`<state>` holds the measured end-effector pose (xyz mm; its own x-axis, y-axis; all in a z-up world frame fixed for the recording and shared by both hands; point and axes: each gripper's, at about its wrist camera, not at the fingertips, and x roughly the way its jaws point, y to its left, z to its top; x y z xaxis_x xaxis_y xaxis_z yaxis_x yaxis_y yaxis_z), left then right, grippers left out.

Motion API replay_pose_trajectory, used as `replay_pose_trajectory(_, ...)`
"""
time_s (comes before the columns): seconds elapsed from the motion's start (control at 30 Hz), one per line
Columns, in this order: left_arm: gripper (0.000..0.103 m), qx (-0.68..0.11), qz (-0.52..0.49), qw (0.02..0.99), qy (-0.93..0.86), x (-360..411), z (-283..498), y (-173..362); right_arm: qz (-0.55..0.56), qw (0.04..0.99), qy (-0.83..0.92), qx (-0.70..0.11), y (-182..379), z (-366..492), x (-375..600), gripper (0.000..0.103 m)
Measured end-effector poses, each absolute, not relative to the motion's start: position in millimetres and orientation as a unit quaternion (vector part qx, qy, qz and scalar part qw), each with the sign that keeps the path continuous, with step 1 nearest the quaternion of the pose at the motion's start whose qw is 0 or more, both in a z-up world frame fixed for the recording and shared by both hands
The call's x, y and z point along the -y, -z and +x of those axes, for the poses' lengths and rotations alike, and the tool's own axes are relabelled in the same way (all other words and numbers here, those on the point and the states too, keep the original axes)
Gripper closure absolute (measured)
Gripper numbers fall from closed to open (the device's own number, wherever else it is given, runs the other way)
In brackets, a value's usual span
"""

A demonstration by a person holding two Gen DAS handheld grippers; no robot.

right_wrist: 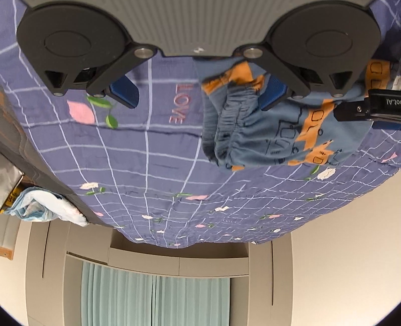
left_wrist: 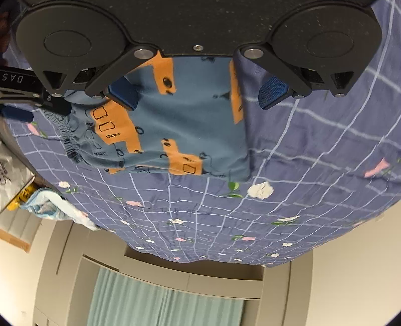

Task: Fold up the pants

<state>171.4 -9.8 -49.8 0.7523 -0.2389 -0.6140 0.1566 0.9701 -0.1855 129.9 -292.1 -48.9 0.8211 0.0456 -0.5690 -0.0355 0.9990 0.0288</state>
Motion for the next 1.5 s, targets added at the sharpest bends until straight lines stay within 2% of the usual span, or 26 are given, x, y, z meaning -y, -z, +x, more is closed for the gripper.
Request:
replay_pose_trajectory(0.43, 0.001, -0.346, -0.077, 0.927, 0.124, 1.8, 137.7, 57.4, 0.027, 0.954, -0.012, -0.298, 53.0, 116.5, 294.3, 0.000)
replay_pose_trajectory(0.9, 0.001, -0.351, -0.082, 0.924, 0.127, -3.3, 140.9, 52.7, 0.032, 0.954, -0.014, -0.298, 53.8, 113.6, 294.2, 0.000)
replay_pose_trajectory(1.1, 0.001, -0.322, -0.085, 0.937, 0.107, -19.0, 156.8, 39.2, 0.061, 0.961, -0.048, -0.265, 35.9, 117.7, 305.1, 0.000)
replay_pose_trajectory(1.5, 0.001, -0.361, -0.203, 0.900, 0.140, -25.3, 209.3, 60.6, 0.127, 0.910, -0.187, -0.348, 48.1, 201.9, 325.3, 0.000)
